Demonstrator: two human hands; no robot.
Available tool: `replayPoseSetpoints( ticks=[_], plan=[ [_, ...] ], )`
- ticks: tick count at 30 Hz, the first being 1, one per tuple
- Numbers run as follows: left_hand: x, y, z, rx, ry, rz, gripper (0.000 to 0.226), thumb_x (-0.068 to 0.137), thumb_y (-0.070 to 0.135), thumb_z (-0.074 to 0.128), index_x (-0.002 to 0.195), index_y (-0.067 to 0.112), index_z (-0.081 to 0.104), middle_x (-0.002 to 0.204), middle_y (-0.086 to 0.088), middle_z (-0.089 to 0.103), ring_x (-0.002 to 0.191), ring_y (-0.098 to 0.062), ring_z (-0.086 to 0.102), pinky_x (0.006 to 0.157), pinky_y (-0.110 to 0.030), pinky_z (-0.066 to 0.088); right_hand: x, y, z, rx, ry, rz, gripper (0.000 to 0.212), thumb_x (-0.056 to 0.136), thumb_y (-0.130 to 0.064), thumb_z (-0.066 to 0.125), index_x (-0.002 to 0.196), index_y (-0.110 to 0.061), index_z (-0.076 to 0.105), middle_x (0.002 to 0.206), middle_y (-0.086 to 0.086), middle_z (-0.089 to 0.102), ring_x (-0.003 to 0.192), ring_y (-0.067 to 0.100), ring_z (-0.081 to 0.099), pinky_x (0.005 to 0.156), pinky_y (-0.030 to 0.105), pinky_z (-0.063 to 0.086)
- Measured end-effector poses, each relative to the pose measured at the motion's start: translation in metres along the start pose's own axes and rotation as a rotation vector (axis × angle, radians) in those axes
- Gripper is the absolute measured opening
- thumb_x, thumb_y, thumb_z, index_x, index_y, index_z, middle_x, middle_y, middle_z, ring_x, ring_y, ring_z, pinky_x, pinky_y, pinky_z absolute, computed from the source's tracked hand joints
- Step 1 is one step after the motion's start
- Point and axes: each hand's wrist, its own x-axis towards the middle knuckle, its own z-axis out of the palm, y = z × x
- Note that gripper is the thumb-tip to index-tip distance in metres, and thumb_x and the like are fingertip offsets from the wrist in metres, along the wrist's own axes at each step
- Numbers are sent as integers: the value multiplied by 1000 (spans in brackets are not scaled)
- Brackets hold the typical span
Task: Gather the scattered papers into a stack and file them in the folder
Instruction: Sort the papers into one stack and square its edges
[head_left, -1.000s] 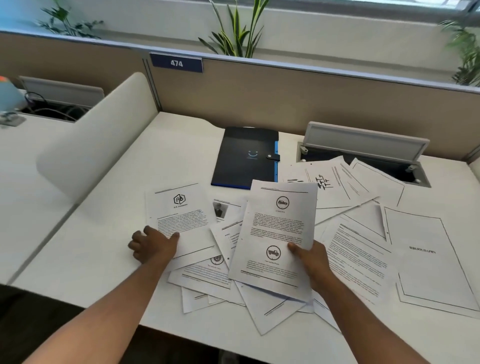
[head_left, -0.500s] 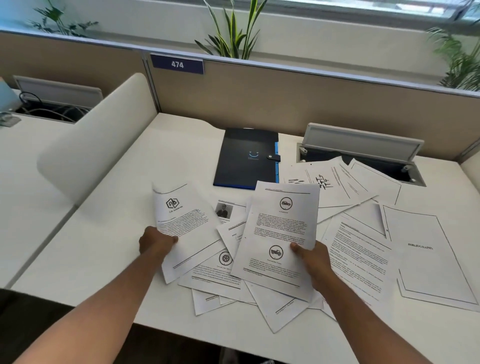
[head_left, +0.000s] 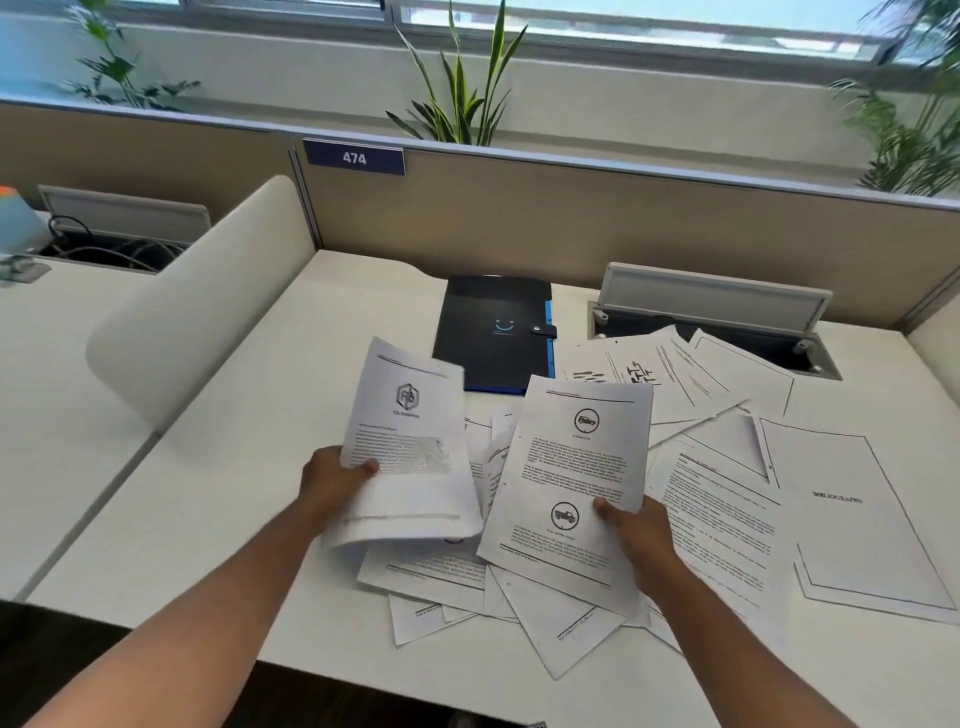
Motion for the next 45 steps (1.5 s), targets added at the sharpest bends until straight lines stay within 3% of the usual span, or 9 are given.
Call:
replayPoseSetpoints(
  ticks=[4,13,19,22,25,30,32,41,45],
  plan=[
    [-7,4,11,-47,-163,-18,42,73,34,87,105,12,73,98,-6,75,88,-25,70,79,-37,58,0,5,-3,-9,7,-1,15,87,-13,80,101,-17,74,91,2,77,83,27,74,66,33,59],
    [-6,15,28,-11,-271,-19,42,70,17,87,109,11,71,107,-7,74,100,-27,68,96,-44,53,6,13,-2,-48,20,26,21,88,-15,79,108,-15,73,96,5,77,87,28,73,79,39,59],
    [-4,18,25,51,-178,33,41,74,17,85,112,13,70,108,-6,73,101,-27,67,92,-38,53,8,13,-3,-34,-2,33,21,88,-12,79,109,-13,73,99,8,77,89,30,74,80,41,60],
    [-1,21,14,56,-71,74,44,82,15,77,122,11,58,116,-9,68,104,-29,63,91,-38,52,9,14,-4,-39,-10,33,22,88,-12,79,110,-12,73,101,10,77,91,33,74,86,48,61],
    [1,23,-1,-25,-2,58,50,86,14,73,129,12,48,121,-10,63,108,-30,59,94,-41,50,11,14,-4,-46,-14,36,25,88,-13,80,112,-11,73,102,11,77,92,33,73,89,50,61],
    [9,29,-32,-192,4,117,37,86,1,71,122,8,63,119,-10,68,112,-31,63,102,-42,48,12,14,-5,-45,-23,16,26,88,-13,80,113,-11,73,95,5,75,87,27,72,80,40,58],
    [11,35,-44,-291,10,120,39,86,-3,70,123,5,62,119,-11,68,111,-30,63,100,-38,48,12,13,-5,-50,-24,16,28,88,-13,80,114,-11,73,101,9,76,90,30,72,84,42,59],
    [0,62,-41,-641,-65,89,44,87,-4,67,130,0,57,128,-17,64,120,-35,59,108,-50,44,2,9,1,-58,-60,-3,27,87,-14,80,113,-14,74,105,9,78,94,32,74,91,54,61],
    [-17,72,-6,-621,-145,101,45,84,-3,71,128,2,60,123,-13,68,116,-31,62,106,-46,46,-3,-2,4,30,-130,38,26,84,-13,83,108,-15,75,95,4,82,85,27,78,74,42,65]
  ],
)
